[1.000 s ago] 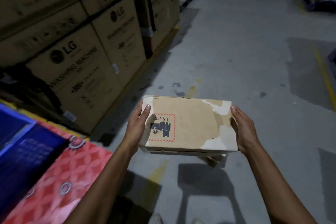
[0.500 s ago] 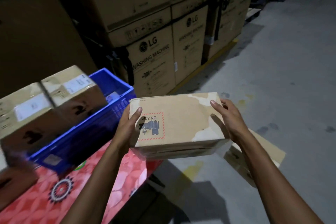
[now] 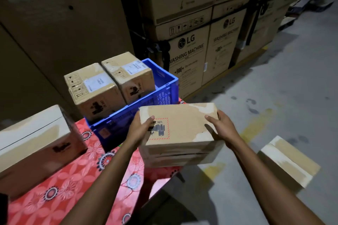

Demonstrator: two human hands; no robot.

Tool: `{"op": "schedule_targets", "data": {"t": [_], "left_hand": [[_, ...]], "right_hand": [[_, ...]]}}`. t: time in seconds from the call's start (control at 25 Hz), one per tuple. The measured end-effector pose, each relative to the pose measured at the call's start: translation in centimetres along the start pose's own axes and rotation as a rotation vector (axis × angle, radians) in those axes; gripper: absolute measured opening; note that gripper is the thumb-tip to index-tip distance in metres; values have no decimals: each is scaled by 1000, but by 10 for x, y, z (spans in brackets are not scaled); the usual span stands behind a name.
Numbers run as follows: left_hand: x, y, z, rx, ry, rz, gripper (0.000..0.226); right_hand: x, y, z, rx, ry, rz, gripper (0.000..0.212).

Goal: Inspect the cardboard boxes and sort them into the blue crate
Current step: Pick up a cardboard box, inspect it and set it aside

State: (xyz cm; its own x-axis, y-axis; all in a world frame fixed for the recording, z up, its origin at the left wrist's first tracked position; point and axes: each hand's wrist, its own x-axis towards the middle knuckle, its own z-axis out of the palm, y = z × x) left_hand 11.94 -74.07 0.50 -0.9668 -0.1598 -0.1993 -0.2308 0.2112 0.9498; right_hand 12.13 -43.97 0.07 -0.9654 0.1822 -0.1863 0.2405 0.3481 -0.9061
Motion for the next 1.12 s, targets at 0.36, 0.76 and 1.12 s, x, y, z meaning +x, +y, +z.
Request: {"op": "schedule_targets", "data": {"t": [0.36,0.76,1.12], "left_hand": [[8,-6,-6,712,-86,98,109],[23,2,9,763,-88,-152,139],[25,0,8,816,-89,-111,133]], "right_hand": [[-15,-16,46,-573,84,229,120],[-11,-20,59,-740,102,245,137],[-3,-26,57,-769,73,255,139]]}}
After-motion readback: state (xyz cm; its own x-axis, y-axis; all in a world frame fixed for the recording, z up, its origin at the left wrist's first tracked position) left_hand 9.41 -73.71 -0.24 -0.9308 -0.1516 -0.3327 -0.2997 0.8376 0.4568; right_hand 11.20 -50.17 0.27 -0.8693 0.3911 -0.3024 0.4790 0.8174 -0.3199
